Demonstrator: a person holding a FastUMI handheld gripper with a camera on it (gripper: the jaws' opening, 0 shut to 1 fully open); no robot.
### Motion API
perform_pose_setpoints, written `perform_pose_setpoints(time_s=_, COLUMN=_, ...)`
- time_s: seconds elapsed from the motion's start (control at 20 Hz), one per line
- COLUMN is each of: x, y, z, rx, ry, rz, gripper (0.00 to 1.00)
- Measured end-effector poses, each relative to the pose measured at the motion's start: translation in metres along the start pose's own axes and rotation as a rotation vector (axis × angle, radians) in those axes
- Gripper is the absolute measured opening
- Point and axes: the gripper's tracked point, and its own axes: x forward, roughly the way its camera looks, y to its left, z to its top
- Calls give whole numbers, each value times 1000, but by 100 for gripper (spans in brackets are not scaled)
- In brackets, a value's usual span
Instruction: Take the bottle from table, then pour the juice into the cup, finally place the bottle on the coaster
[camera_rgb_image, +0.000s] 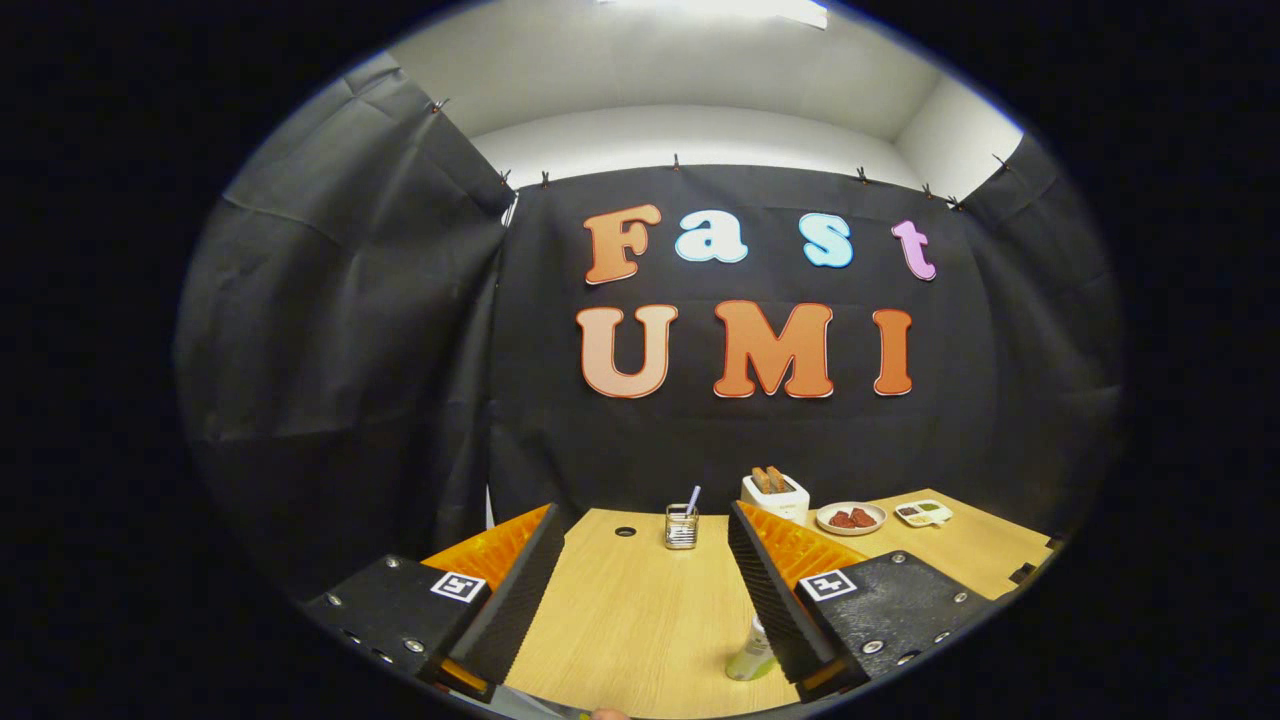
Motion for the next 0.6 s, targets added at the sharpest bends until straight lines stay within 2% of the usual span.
perform_pose_setpoints(time_s=0.25, x=3, y=-11, z=-15, rx=-27, ry=29, rz=-25, gripper=98)
perform_pose_setpoints(time_s=0.6, x=11, y=-44, z=-79, rx=-22, ry=145, rz=-85, gripper=98)
